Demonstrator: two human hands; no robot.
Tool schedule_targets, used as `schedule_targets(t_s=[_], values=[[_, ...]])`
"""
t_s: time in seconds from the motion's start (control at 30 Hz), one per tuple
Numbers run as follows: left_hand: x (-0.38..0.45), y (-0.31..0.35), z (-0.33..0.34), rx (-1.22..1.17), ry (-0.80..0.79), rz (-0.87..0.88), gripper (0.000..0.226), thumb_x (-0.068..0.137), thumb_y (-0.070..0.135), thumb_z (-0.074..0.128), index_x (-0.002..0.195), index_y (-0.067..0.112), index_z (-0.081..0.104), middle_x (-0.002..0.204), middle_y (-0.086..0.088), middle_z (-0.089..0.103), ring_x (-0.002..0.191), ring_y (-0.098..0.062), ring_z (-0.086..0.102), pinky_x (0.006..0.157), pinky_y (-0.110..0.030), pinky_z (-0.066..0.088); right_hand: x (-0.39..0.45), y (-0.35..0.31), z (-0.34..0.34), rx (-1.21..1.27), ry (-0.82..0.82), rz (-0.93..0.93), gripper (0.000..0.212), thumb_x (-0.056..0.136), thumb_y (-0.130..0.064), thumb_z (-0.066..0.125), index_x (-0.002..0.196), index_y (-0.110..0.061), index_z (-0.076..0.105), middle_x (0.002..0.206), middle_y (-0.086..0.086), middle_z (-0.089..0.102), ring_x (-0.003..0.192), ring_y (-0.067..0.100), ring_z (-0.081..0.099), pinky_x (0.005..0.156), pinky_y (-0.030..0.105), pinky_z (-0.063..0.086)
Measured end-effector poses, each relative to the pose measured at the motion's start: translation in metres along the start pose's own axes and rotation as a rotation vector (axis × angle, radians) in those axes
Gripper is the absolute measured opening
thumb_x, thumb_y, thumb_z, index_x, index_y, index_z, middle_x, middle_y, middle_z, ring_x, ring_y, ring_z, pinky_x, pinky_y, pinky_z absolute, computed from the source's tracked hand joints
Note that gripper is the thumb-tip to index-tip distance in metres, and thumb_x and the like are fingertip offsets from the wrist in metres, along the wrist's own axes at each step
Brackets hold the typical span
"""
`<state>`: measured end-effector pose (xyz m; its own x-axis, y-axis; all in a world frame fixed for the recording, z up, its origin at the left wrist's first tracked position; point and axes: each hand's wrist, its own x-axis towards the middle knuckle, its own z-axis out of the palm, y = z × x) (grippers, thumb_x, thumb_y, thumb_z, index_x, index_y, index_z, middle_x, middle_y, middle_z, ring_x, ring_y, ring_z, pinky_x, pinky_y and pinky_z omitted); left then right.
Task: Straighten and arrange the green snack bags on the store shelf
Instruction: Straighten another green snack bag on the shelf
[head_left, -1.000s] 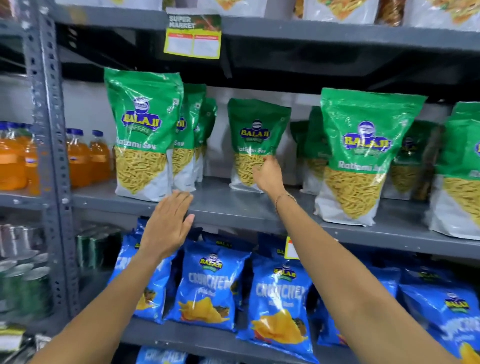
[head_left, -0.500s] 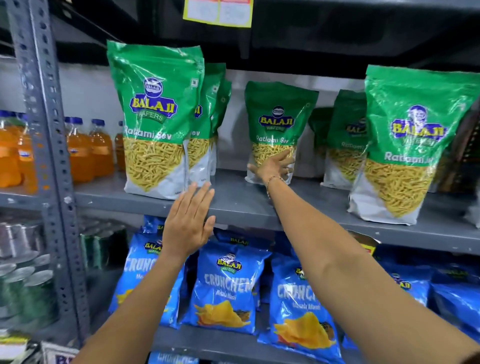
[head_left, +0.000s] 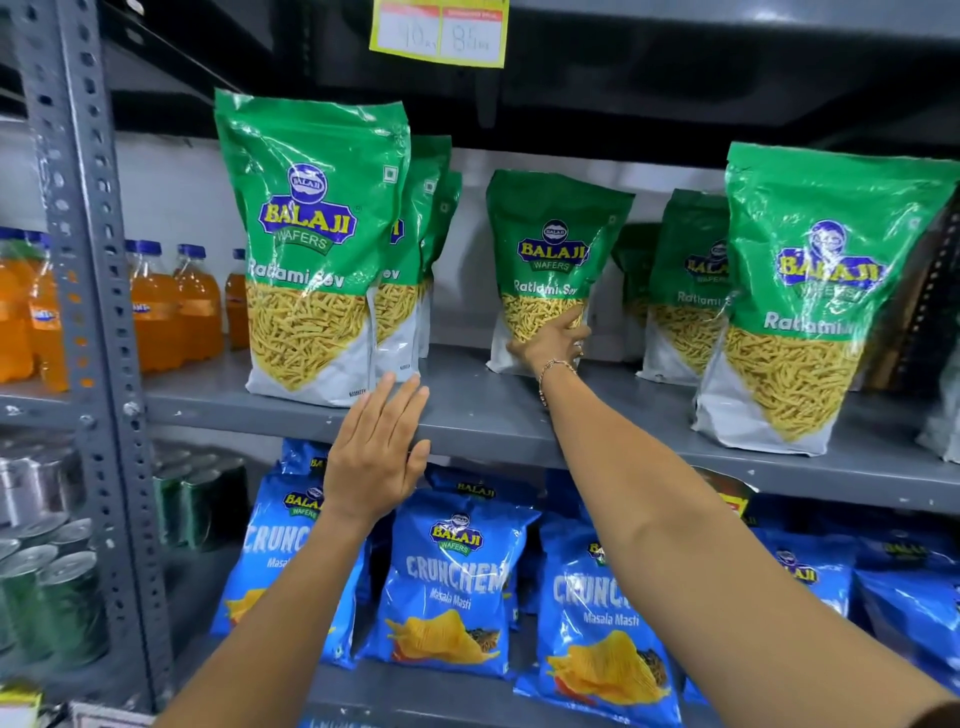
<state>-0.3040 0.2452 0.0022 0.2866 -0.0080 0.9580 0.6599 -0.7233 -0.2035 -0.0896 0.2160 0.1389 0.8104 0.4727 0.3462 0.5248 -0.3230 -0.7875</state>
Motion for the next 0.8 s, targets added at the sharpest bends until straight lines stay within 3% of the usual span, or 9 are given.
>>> schedule_targets(t_s=[0.27,0.8], values=[[0.000,0.002,-0.005,-0.037,-0.058,-0.033,0.049,0.100,0.031,0.030,0.140,0.007,0.042,0.142,-0.012,0.051,0.138,-0.028,0.035,0.112,-0.043,0.029,-0.012,0.009,-0.016,0.005,-0.007,-0.048,0.110,0.072,-0.026,0.082,0.148,-0.012,0.002,0.139,0.021,0.025,0.126,0.045,0.041,0.103,0.050,0.041],[0.001,0.006,-0.021,-0.111,-0.182,-0.086,0.049,0.097,0.028,0.035,0.138,0.003,0.048,0.142,-0.013,0.051,0.137,-0.030,0.039,0.111,-0.044,0.029,-0.068,0.018,-0.043,-0.056,0.081,-0.168,0.110,0.070,-0.033,0.082,0.146,-0.002,0.009,0.135,0.023,0.033,0.121,0.045,0.047,0.097,0.045,0.045]])
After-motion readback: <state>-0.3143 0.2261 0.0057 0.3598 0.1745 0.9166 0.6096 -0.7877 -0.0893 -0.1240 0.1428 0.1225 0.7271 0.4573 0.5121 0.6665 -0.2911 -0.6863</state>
